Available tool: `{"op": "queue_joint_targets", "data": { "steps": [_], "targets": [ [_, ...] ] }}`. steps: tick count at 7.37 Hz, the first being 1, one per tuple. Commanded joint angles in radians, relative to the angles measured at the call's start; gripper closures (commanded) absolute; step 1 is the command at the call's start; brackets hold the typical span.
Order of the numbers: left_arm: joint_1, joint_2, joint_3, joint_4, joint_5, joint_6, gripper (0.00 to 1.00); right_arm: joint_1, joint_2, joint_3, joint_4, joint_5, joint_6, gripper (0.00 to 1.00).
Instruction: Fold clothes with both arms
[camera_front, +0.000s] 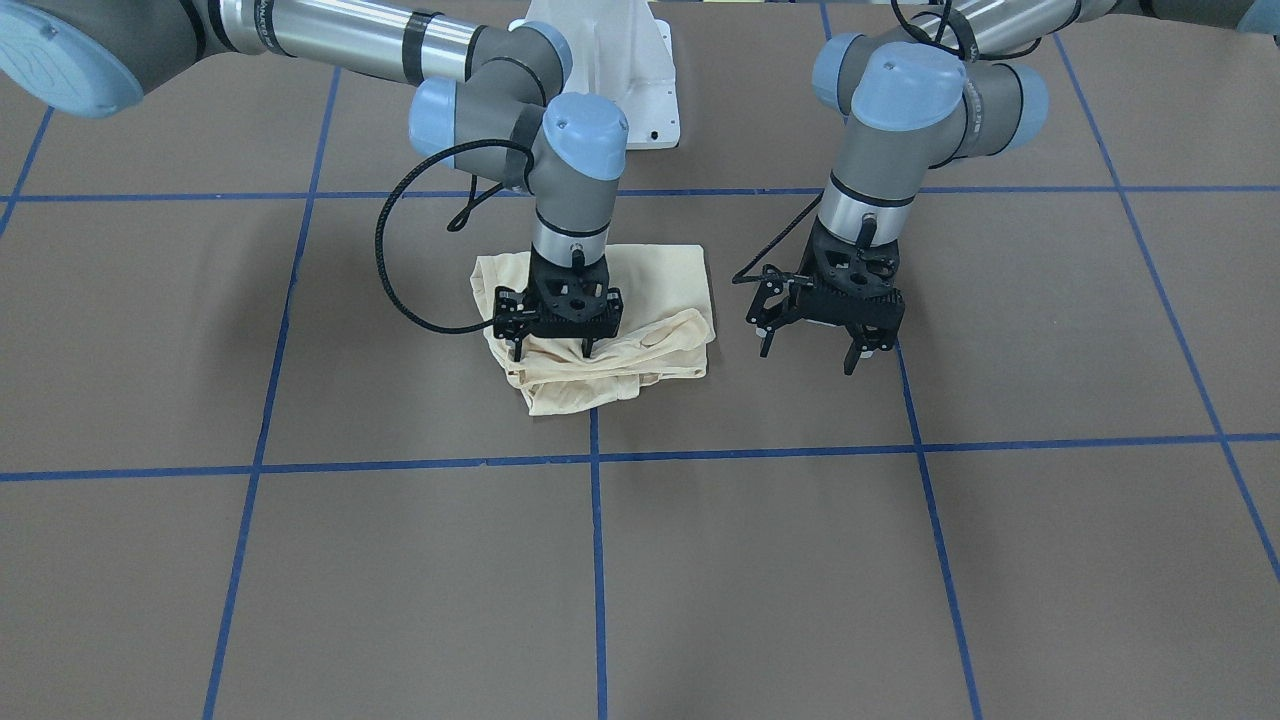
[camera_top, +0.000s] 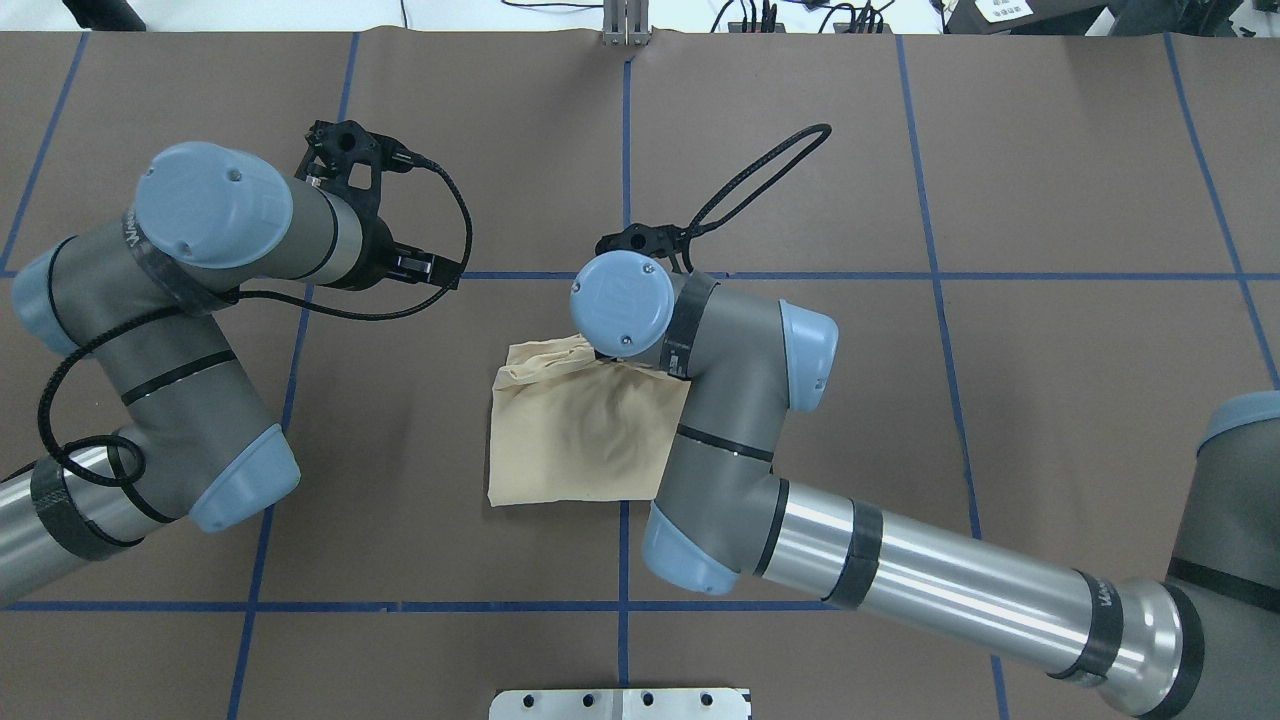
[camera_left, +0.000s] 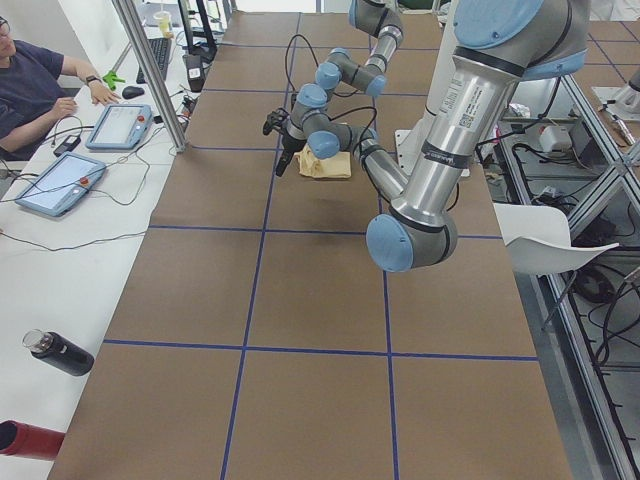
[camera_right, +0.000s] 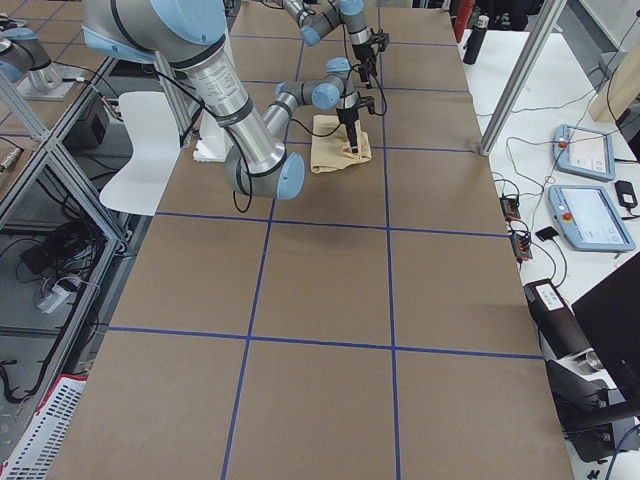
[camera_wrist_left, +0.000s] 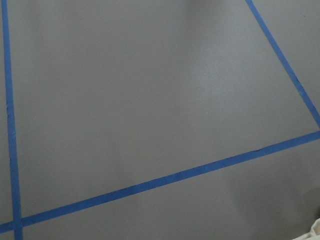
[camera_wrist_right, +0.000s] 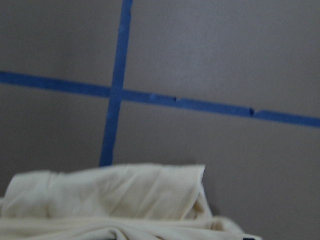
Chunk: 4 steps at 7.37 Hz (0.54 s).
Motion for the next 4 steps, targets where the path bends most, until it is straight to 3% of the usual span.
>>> {"op": "queue_joint_targets", "data": {
  "steps": [1,2,4],
  "targets": [
    [0.000,0.001,-0.001,-0.002,0.000,-0.007,0.00,0.106,0.081,-0.153,0.094,0.004,-0.089,0.14],
    [0.000,0.001,-0.004,-0.002,0.000,-0.007,0.00,0.128,0.118,-0.224,0.150,0.010,-0.089,0.13],
    [0.000,0.002,-0.014,-0.002,0.000,-0.013,0.00,0.138,0.144,-0.202,0.145,0.098,-0.079,0.02]
  ]
}}
